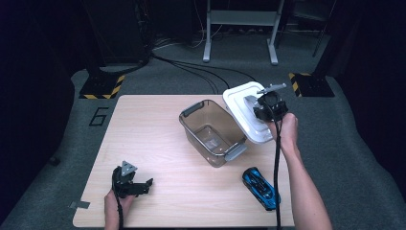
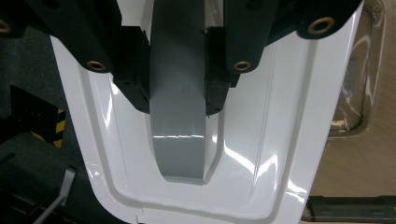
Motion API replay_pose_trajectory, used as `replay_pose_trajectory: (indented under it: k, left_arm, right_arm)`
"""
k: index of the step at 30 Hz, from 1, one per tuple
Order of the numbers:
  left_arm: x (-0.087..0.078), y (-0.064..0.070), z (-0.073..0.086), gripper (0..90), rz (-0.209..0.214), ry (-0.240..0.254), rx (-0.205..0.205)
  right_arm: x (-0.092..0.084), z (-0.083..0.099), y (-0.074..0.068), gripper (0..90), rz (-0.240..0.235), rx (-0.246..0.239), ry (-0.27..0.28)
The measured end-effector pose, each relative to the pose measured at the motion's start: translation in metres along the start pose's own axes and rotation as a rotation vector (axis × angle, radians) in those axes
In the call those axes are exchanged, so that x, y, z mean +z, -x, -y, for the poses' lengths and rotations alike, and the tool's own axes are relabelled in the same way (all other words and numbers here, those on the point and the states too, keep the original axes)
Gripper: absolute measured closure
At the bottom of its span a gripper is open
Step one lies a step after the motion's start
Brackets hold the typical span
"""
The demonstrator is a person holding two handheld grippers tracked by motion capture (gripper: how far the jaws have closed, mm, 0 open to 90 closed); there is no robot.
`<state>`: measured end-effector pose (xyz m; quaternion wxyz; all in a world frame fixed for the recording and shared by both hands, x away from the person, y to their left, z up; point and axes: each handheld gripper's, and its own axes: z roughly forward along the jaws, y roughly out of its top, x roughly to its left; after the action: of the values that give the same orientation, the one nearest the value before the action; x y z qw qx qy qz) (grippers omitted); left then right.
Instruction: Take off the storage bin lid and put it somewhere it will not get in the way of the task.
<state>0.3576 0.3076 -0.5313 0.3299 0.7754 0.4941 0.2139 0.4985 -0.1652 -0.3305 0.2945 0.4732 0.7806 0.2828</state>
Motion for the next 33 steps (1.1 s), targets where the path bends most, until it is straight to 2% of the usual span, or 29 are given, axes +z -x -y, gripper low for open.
replay_pose_trajectory:
  k: [8,14,18,25,28,33]
  left_arm:
    - [0.0,0.0,0.0,3.7,-0.001,0.001,-0.001]
    - [0.0,0.0,0.0,3.7,-0.001,0.001,-0.001]
    - [0.0,0.0,0.0,3.8,-0.001,0.001,0.0]
    - [0.0,0.0,0.0,3.7,-0.001,0.001,0.0]
    - [0.0,0.0,0.0,3.7,-0.001,0.001,-0.001]
    - [0.0,0.0,0.0,3.8,-0.002,0.001,-0.001]
  right_arm:
    - [0.0,0.011,0.021,67.0,0.047,0.063,-0.018]
    - [0.005,0.02,0.032,66.9,0.086,0.088,-0.035]
    - [0.013,0.028,0.037,66.9,0.105,0.102,-0.054]
    - [0.029,0.042,0.043,66.9,0.131,0.162,-0.074]
    - [0.038,0.049,0.044,66.9,0.141,0.181,-0.102]
    - [0.053,0.062,0.046,66.8,0.137,0.222,-0.126]
